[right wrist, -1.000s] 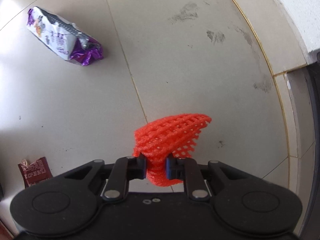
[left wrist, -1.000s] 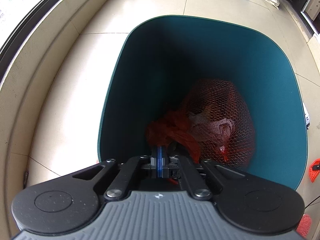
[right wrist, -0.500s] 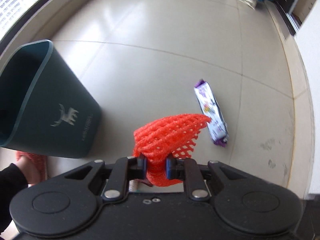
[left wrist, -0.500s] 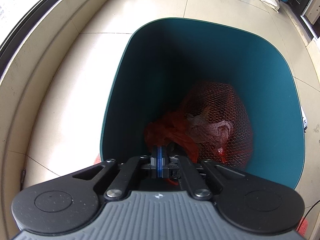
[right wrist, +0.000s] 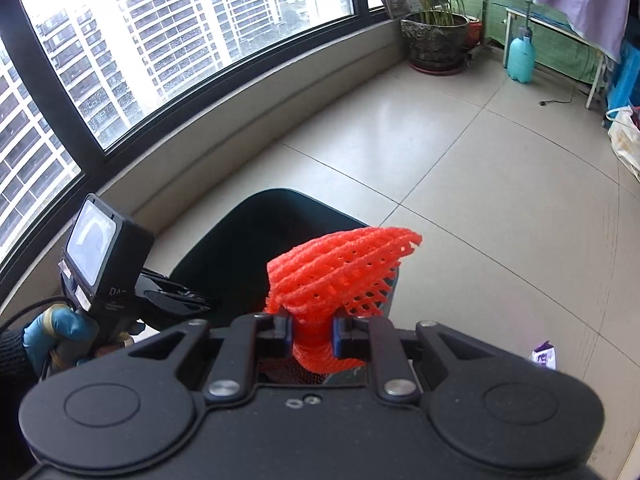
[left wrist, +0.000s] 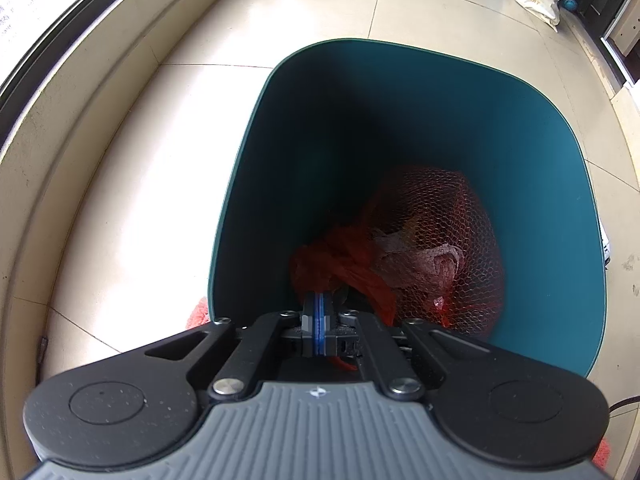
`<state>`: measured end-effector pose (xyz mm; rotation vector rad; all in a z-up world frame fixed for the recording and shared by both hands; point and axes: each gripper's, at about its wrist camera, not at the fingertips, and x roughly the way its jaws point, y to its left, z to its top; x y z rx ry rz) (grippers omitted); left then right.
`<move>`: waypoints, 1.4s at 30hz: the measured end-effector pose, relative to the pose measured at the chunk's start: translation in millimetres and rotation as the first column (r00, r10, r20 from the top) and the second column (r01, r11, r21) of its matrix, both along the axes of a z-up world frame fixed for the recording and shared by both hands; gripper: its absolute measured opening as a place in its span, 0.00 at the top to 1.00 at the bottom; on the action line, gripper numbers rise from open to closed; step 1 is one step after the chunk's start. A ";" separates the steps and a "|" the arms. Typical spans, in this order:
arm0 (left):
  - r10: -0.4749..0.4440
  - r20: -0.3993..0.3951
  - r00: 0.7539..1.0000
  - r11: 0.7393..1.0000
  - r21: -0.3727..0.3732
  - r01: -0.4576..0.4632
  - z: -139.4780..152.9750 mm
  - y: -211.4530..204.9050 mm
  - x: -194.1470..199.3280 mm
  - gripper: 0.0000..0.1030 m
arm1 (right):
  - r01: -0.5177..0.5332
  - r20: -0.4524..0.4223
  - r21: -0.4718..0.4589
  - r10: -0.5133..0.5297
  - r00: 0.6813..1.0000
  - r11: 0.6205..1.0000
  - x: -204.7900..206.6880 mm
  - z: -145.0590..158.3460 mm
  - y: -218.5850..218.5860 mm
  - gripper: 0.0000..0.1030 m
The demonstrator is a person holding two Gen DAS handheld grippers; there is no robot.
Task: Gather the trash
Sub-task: 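Carry the orange foam net over the bin and open the right tool, then withdraw the right tool from the bin toward the remaining wrappers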
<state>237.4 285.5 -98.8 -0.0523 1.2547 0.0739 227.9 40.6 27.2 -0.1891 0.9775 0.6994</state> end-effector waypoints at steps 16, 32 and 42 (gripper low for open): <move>0.003 0.008 1.000 1.000 -0.025 -0.003 3.0 9.8 -1.6 1.00 | -0.140 -0.125 -0.204 0.116 0.985 0.969 13.7 -108.1 87.4 0.78; 0.002 0.009 1.000 1.000 -0.024 -0.002 2.3 12.9 -1.9 1.00 | -0.192 -0.148 -0.198 0.164 0.975 0.961 3.8 -123.0 97.0 0.40; 0.002 0.011 1.000 1.000 -0.009 -0.002 3.2 8.2 -1.7 1.00 | -0.192 -0.093 -0.049 0.187 0.978 0.980 -18.1 -62.6 56.8 0.23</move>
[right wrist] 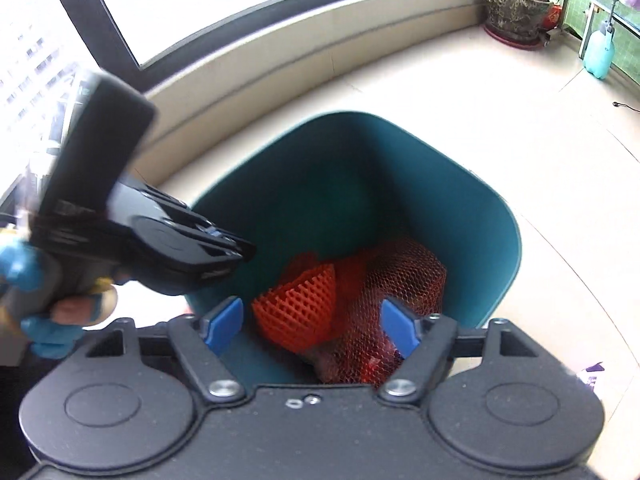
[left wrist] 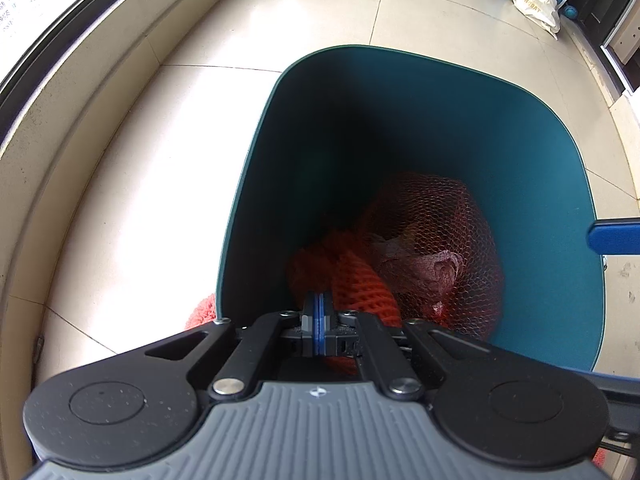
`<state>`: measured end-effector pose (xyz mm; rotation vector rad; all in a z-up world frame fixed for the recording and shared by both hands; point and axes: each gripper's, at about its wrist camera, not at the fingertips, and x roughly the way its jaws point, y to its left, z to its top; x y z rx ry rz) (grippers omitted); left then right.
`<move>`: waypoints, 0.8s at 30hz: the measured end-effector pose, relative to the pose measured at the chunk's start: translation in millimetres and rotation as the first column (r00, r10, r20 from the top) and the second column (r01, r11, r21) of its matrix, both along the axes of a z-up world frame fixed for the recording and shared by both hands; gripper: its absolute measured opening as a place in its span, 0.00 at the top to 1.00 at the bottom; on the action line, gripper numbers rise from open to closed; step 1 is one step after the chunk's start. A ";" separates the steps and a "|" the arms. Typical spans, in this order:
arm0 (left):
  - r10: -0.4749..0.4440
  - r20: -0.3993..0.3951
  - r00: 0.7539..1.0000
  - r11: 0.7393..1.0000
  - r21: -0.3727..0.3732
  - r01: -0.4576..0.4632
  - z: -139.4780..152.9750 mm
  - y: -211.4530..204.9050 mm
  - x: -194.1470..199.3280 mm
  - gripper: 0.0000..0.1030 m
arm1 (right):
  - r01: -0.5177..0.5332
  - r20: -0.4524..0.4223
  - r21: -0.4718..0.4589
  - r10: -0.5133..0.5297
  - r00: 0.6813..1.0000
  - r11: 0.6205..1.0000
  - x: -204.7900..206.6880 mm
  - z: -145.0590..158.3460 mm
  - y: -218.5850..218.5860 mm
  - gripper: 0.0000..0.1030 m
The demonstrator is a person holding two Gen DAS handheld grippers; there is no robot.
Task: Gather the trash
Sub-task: 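Withdraw the right tool from the bin toward the remaining wrappers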
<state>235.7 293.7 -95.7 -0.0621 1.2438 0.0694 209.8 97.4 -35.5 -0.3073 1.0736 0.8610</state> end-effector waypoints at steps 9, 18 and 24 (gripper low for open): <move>0.000 -0.001 1.000 1.000 0.013 0.000 -1.2 -3.2 -0.8 1.00 | 0.113 0.047 0.111 -0.119 0.992 0.987 -9.0 55.5 -63.4 0.14; 0.008 -0.004 1.000 1.000 0.016 -0.008 0.4 -3.1 -0.7 1.00 | 0.360 -0.002 0.082 -0.361 0.933 0.929 7.2 17.9 -169.2 0.05; 0.010 -0.007 1.000 1.000 0.021 -0.010 1.0 -3.2 -0.1 1.00 | 0.468 -0.108 -0.088 -0.475 0.873 0.879 18.4 -73.4 -199.6 0.05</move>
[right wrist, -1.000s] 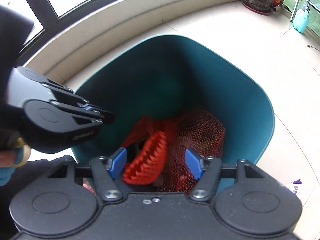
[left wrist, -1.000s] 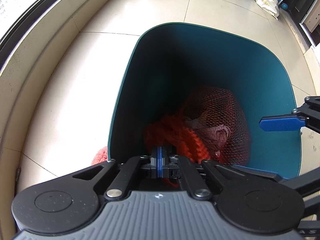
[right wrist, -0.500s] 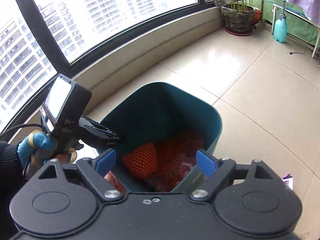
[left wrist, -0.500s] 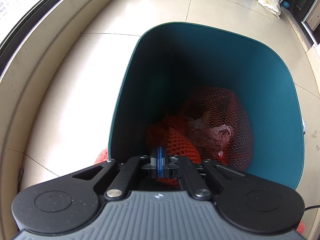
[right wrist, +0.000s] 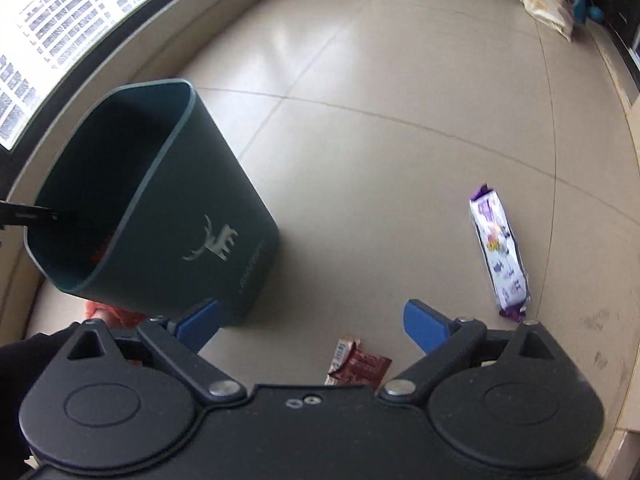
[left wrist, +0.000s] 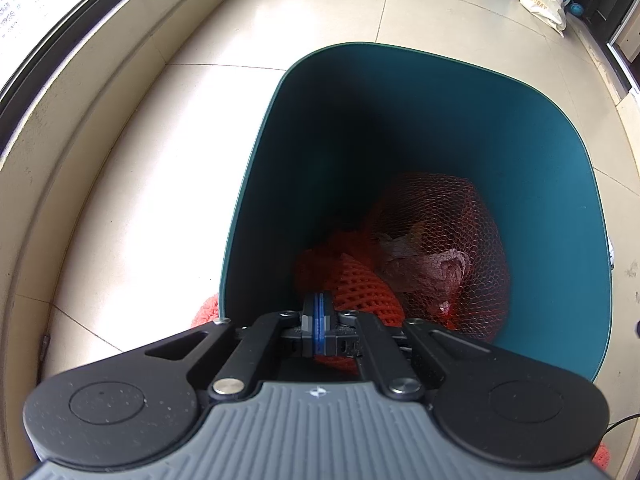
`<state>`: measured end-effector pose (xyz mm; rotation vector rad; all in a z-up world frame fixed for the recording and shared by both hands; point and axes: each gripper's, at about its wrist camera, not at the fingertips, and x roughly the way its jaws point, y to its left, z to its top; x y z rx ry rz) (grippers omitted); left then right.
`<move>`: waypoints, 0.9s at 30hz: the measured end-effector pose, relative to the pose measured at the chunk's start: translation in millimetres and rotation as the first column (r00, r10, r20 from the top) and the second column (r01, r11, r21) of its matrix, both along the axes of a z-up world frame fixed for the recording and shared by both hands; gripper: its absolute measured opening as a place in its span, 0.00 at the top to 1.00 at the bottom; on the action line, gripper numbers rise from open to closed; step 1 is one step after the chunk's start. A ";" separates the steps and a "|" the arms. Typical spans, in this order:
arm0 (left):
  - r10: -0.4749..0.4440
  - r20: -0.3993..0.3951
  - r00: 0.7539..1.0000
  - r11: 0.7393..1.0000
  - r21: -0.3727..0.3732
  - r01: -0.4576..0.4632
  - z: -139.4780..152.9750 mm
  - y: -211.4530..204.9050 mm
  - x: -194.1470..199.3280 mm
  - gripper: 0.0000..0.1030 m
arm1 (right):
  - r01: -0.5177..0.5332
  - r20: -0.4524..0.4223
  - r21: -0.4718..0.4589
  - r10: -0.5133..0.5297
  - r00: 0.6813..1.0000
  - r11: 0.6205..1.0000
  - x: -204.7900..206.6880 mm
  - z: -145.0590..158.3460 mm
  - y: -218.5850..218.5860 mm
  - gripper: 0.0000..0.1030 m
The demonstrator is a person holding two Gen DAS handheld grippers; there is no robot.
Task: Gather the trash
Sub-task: 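Withdraw the right tool from the bin toward the remaining wrappers, then close the right tool on the red-brown snack wrapper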
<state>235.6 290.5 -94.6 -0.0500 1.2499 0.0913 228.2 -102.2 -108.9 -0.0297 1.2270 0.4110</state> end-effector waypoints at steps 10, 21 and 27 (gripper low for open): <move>0.003 -0.002 1.000 1.000 0.008 -0.003 -0.1 -3.8 -0.2 1.00 | 0.129 -0.187 -0.079 -0.142 0.972 0.988 0.8 -130.6 -9.3 0.06; -0.006 -0.005 1.000 1.000 0.017 0.006 -1.5 -6.2 1.0 1.00 | 0.290 -0.321 -0.088 -0.302 0.897 0.953 -1.4 -212.5 -24.4 0.12; -0.016 -0.005 1.000 0.999 0.036 0.016 -2.2 -10.8 0.2 1.00 | 0.333 -0.352 -0.095 -0.344 0.870 0.938 -2.4 -235.4 -31.5 0.25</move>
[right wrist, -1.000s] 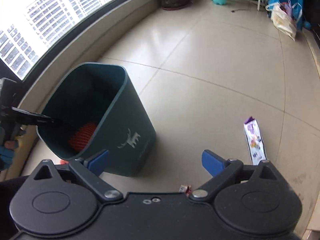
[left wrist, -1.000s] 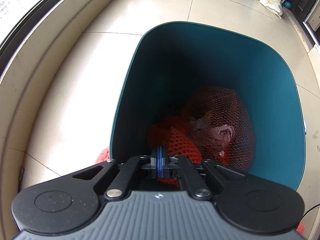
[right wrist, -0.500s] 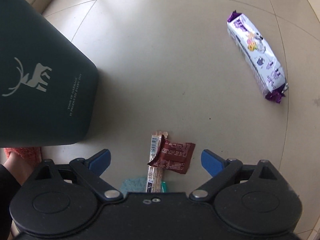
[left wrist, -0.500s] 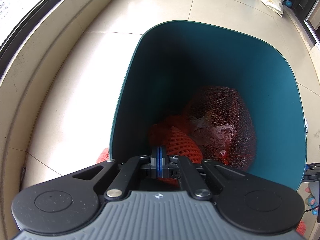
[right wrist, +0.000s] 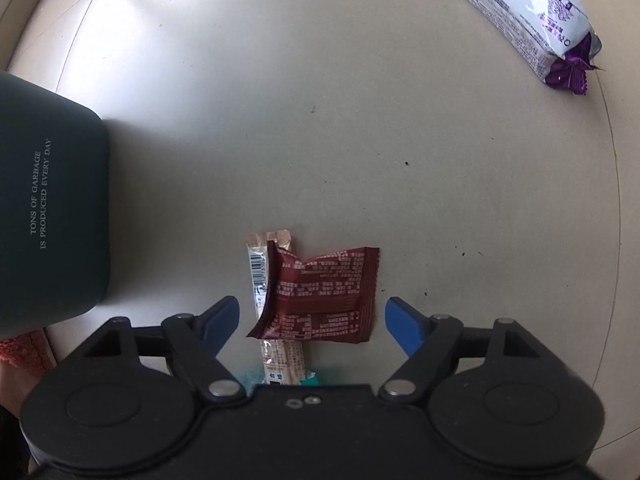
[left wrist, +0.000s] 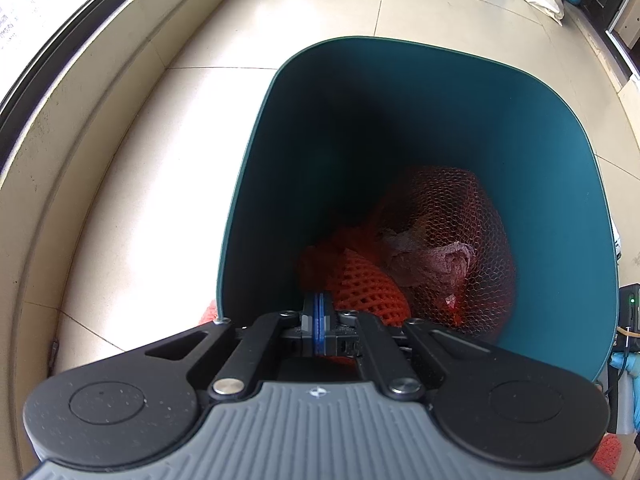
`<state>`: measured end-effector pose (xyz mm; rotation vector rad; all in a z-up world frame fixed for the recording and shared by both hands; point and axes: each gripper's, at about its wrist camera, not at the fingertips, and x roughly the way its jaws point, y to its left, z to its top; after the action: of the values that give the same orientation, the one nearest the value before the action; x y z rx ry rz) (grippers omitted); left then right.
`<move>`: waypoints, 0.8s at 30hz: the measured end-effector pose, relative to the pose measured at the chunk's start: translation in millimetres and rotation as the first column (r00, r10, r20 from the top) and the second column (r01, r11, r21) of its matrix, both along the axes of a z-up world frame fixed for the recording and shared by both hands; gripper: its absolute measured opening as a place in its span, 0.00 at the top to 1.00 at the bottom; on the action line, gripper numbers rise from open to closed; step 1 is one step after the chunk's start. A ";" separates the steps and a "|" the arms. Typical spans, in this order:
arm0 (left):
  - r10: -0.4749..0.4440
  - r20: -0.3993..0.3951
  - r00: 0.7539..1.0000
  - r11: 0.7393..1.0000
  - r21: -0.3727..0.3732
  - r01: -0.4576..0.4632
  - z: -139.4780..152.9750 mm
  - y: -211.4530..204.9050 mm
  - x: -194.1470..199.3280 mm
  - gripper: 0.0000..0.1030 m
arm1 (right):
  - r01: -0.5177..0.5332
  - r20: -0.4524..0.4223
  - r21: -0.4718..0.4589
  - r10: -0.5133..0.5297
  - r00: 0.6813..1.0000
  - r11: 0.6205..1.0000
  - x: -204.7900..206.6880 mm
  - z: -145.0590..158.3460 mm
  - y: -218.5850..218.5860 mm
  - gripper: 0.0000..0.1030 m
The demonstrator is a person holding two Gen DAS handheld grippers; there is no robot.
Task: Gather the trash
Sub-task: 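Close the right tool on the red-brown snack wrapper, then lift the red-brown wrapper over the bin and open the right tool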
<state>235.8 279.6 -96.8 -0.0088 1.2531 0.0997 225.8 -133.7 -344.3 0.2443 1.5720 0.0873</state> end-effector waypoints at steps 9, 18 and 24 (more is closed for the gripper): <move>0.001 0.003 1.000 1.000 -0.006 -0.001 0.6 1.5 -1.8 1.00 | 0.086 0.009 0.052 -0.087 0.996 0.995 -4.4 1.3 -17.3 0.59; 0.000 0.003 1.000 1.000 -0.002 0.000 0.3 1.0 -1.9 1.00 | 0.034 0.057 0.010 -0.035 0.998 0.999 -12.1 21.8 -10.8 0.85; 0.005 0.007 1.000 1.000 0.002 -0.005 -0.2 1.7 -2.2 1.00 | -0.073 0.087 -0.033 0.076 0.993 0.997 -13.5 60.5 -4.3 0.88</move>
<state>233.6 281.3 -97.1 -0.0112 1.2457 0.1053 212.4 -138.0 -283.8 0.1564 1.4932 0.1316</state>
